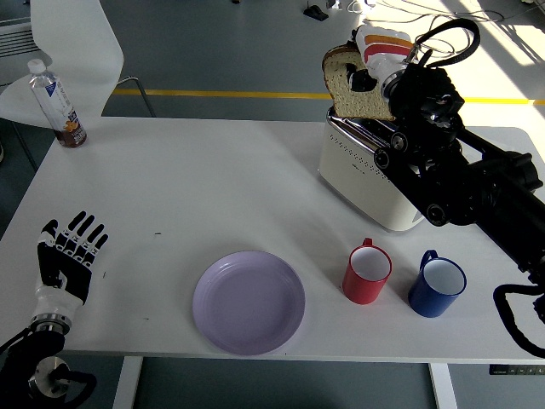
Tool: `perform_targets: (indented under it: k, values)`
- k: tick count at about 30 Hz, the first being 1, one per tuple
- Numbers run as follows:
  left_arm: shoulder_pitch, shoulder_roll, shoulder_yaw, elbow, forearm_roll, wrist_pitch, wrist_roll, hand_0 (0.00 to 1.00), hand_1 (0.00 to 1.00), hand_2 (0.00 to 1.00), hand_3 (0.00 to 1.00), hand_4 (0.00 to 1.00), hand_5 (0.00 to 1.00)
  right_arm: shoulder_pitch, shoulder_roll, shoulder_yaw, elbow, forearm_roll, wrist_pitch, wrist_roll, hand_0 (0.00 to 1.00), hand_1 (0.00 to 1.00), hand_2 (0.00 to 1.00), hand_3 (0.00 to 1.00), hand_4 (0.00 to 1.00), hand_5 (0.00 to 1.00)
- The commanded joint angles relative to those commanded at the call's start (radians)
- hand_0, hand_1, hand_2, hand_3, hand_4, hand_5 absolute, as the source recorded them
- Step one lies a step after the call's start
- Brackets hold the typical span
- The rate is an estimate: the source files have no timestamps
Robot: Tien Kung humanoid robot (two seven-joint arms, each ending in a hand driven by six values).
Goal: Push plate across desktop,pick up the break from the machine,place the break in the plate
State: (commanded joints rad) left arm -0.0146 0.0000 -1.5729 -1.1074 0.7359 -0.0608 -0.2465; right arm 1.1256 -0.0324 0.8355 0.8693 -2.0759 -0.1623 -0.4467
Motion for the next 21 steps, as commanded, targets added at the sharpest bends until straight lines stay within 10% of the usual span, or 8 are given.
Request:
perform_targets:
  k: [14,21]
  values:
    - [-0.001,0.000,-0.007,-0.001,-0.001,0.001,0.000,0.798,0.780,0.816,0.737,0.532,0.998,-0.047,-0.187,-0.142,0.489,0.333,-0.015,-0.026,0.395,0.374,0.411,0.498,0.271,0.002]
    - [0.000,0.000,-0.011,-0.002,0.000,0.002,0.000,0.798,0.780,0.815,0.737,0.532,0.998,-0.075,-0.241,-0.306,0.599,0.617,0.003,-0.007,0.394,0.373,0.410,0.498,0.269,0.002]
